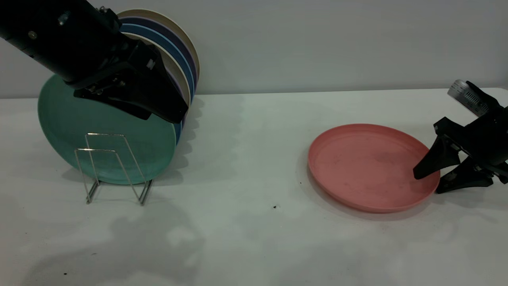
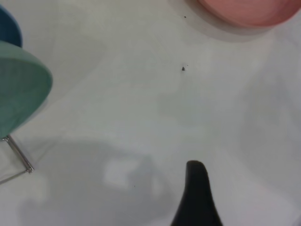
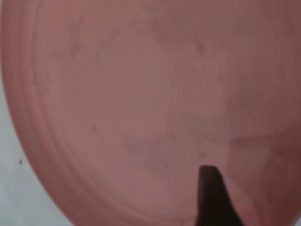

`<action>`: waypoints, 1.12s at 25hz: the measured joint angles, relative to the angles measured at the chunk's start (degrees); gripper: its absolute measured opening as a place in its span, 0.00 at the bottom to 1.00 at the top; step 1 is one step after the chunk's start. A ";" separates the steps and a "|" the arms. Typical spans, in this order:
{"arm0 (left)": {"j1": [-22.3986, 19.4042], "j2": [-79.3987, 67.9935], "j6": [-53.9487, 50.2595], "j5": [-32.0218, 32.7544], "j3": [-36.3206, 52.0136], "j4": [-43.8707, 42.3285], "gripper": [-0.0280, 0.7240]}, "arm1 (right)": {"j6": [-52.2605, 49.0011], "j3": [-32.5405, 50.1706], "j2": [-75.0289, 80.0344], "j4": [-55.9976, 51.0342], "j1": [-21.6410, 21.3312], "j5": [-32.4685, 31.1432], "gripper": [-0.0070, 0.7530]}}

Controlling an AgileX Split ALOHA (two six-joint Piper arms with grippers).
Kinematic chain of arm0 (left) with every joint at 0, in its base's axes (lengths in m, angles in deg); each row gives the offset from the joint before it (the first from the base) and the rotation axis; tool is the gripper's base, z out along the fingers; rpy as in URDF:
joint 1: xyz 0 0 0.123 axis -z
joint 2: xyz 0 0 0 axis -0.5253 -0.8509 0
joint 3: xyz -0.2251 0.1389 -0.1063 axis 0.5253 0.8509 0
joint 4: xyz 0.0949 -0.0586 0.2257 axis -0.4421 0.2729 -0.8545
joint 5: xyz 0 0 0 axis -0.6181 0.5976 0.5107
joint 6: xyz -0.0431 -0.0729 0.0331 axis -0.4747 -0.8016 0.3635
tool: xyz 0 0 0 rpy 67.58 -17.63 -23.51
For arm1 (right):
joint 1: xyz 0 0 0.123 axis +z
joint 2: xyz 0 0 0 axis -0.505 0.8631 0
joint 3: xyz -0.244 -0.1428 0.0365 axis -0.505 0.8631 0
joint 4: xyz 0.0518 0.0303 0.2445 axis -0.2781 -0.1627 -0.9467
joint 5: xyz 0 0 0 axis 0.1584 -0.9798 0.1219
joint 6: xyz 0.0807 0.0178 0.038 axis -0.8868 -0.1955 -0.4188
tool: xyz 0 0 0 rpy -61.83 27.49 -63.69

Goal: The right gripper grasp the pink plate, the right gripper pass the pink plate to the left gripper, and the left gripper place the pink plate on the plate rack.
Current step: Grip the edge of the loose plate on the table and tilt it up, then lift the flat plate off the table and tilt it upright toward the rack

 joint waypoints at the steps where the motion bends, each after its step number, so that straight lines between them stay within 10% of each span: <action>1: 0.00 0.00 0.00 -0.12 0.00 0.00 0.82 | 0.11 0.00 0.28 -0.13 0.00 0.00 0.56; 9: 0.00 0.00 0.00 -4.01 0.00 0.12 0.82 | 2.22 -0.02 1.82 -2.31 0.00 -1.86 0.05; 18: 0.00 -0.43 -0.05 -15.22 -0.15 15.67 0.82 | 12.00 -0.02 2.02 -13.30 3.79 -16.45 0.03; 28: -1.08 -7.73 0.74 -2.88 -7.51 14.90 0.82 | 16.41 -0.02 2.09 -19.74 13.74 -21.20 0.03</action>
